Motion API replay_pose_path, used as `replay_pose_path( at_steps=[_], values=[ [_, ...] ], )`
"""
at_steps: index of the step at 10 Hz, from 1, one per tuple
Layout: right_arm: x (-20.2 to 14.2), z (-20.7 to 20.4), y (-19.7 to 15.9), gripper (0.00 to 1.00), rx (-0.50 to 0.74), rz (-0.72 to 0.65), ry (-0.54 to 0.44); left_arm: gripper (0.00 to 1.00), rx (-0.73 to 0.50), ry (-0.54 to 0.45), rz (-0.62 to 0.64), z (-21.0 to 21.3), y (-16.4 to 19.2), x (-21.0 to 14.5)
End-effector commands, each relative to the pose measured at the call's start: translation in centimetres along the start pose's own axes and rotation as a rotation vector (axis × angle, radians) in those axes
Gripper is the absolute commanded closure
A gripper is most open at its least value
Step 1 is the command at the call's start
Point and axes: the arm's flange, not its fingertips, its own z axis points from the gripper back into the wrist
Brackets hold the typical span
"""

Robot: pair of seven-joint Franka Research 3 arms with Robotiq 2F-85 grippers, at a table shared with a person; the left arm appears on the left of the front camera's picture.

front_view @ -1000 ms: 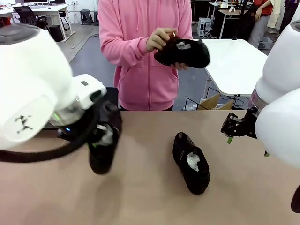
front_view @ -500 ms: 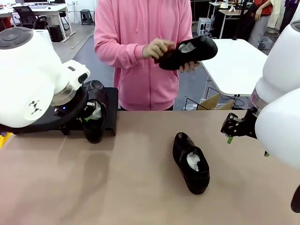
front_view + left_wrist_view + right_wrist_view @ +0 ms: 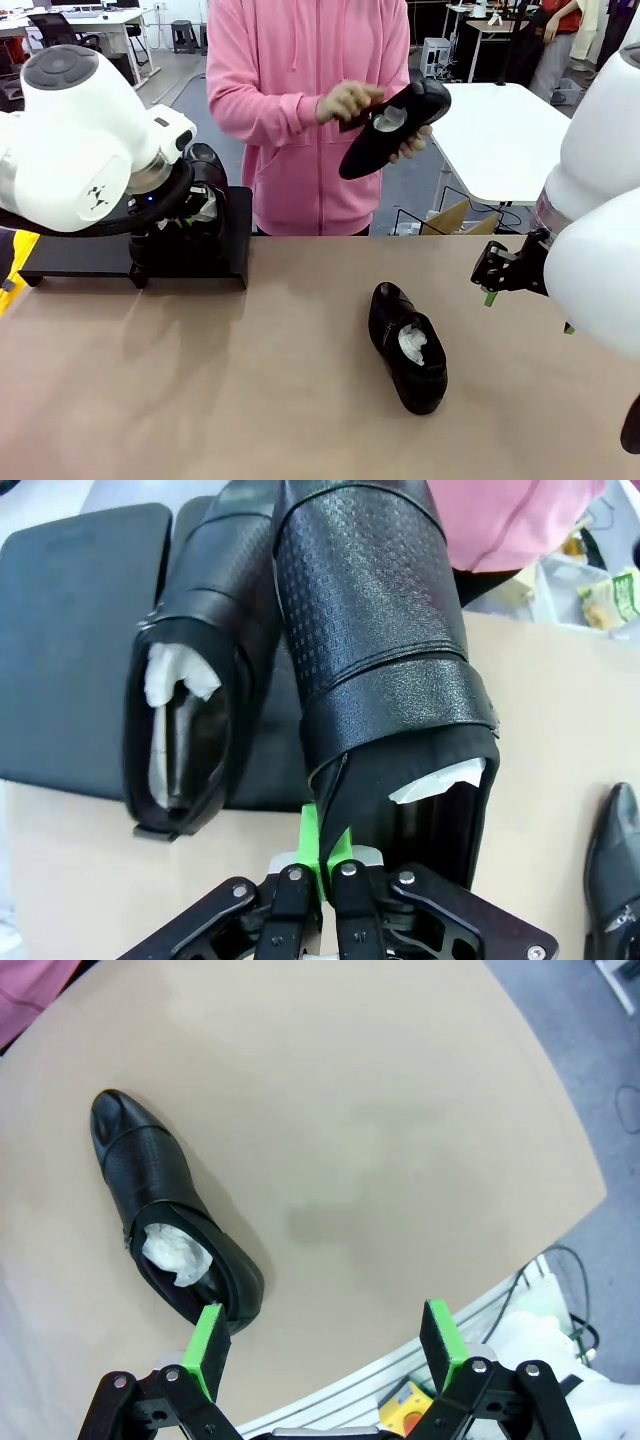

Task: Organize the shoes by placing them on the stand.
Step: Place the Shoe from the middle of the table onto the Shoes Stand.

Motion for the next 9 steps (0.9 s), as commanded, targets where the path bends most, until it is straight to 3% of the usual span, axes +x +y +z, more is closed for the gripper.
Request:
replay_pose_path(
  at_steps=[1, 9],
  values=[
    [0.2, -0.1, 0.0, 0.0, 0.017, 0.005, 0.002, 1.0, 0.002, -0.02, -0.009, -1.6, -1.8, 1.3],
    [0.2, -0.1, 0.0, 0.0, 0.017, 0.005, 0.002, 0.97, 0.04, 0.016, 0.033, -5.3, -0.5, 1.8]
  ],
)
